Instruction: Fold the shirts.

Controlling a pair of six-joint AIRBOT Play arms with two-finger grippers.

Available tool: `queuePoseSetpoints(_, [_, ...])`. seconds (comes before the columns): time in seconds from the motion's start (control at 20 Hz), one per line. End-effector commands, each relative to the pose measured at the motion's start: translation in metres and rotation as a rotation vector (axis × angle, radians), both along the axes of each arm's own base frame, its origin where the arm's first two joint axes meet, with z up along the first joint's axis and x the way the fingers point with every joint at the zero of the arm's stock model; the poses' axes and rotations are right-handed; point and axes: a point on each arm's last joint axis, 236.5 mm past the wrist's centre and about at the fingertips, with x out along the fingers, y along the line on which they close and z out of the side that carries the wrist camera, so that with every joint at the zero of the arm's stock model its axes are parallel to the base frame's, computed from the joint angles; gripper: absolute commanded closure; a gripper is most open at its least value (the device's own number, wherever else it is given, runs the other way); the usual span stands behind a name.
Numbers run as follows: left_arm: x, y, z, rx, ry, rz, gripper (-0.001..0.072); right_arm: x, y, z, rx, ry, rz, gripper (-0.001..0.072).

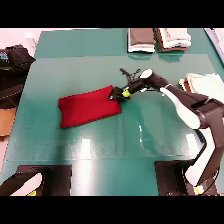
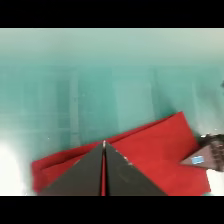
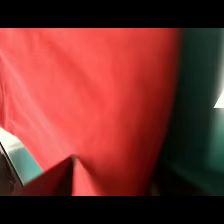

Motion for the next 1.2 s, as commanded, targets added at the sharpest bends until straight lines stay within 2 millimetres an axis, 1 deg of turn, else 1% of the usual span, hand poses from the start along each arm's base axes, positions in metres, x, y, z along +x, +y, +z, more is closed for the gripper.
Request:
queuePoseSetpoints(0.0, [-0.002,-0.015,0.0,0.01,-0.003,-0.037,0.0684,0.006,0.043,0.003,0.027,-0.071,0.032,0.0492])
queuePoseSetpoints(0.05, [-0.003,-0.025,0.0,0.025,-0.009,-0.064,0.0684,0.016,0.049,0.013,0.034,-0.127,0.021,0.0701])
queuePoseSetpoints(0.15, [-0.007,-0.057,0.003,0.045,-0.041,-0.136,0.0685,0.038,0.05,0.041,0.061,-0.227,-0.007,0.0694])
queuePoseSetpoints(0.2, [-0.01,-0.073,0.006,0.044,-0.055,-0.172,0.0685,0.05,0.045,0.058,0.071,-0.267,-0.026,0.0695])
queuePoseSetpoints(0.25, [-0.014,-0.086,0.007,0.041,-0.062,-0.205,0.0685,0.064,0.032,0.074,0.062,-0.315,-0.041,0.0695])
queuePoseSetpoints(0.3, [-0.018,-0.1,0.008,0.037,-0.065,-0.238,0.0685,0.076,0.013,0.088,0.038,-0.359,-0.058,0.0695])
queuePoseSetpoints(0.35, [-0.024,-0.113,0.008,0.032,-0.063,-0.268,0.0685,0.088,-0.012,0.103,0.005,-0.399,-0.087,0.0695])
queuePoseSetpoints(0.4, [-0.03,-0.125,0.008,0.03,-0.064,-0.299,0.0685,0.101,-0.044,0.117,-0.045,-0.432,-0.128,0.0695])
queuePoseSetpoints(0.5, [-0.041,-0.149,0.009,0.019,-0.069,-0.356,0.0684,0.117,-0.114,0.14,-0.142,-0.483,-0.222,0.0695])
queuePoseSetpoints(0.6, [-0.05,-0.172,0.016,-0.01,-0.089,-0.393,0.0685,0.126,-0.199,0.16,-0.243,-0.511,-0.351,0.0695])
queuePoseSetpoints(0.65, [-0.054,-0.183,0.02,-0.026,-0.107,-0.413,0.0685,0.126,-0.239,0.168,-0.281,-0.519,-0.416,0.0695])
queuePoseSetpoints(0.75, [-0.062,-0.204,0.03,-0.054,-0.145,-0.447,0.0685,0.117,-0.318,0.182,-0.335,-0.517,-0.558,0.0695])
queuePoseSetpoints(0.9, [-0.069,-0.225,0.043,-0.086,-0.199,-0.482,0.0684,0.092,-0.428,0.195,-0.403,-0.501,-0.779,0.0695])
queuePoseSetpoints(1.0, [-0.072,-0.235,0.04,-0.098,-0.191,-0.496,0.0684,0.075,-0.489,0.201,-0.437,-0.492,-0.906,0.0695])
queuePoseSetpoints(1.1, [-0.074,-0.245,0.03,-0.103,-0.161,-0.512,0.0684,0.062,-0.534,0.205,-0.453,-0.484,-1.005,0.0695])
queuePoseSetpoints(1.15, [-0.074,-0.249,0.024,-0.099,-0.148,-0.519,0.0684,0.058,-0.547,0.208,-0.447,-0.484,-1.042,0.0695])
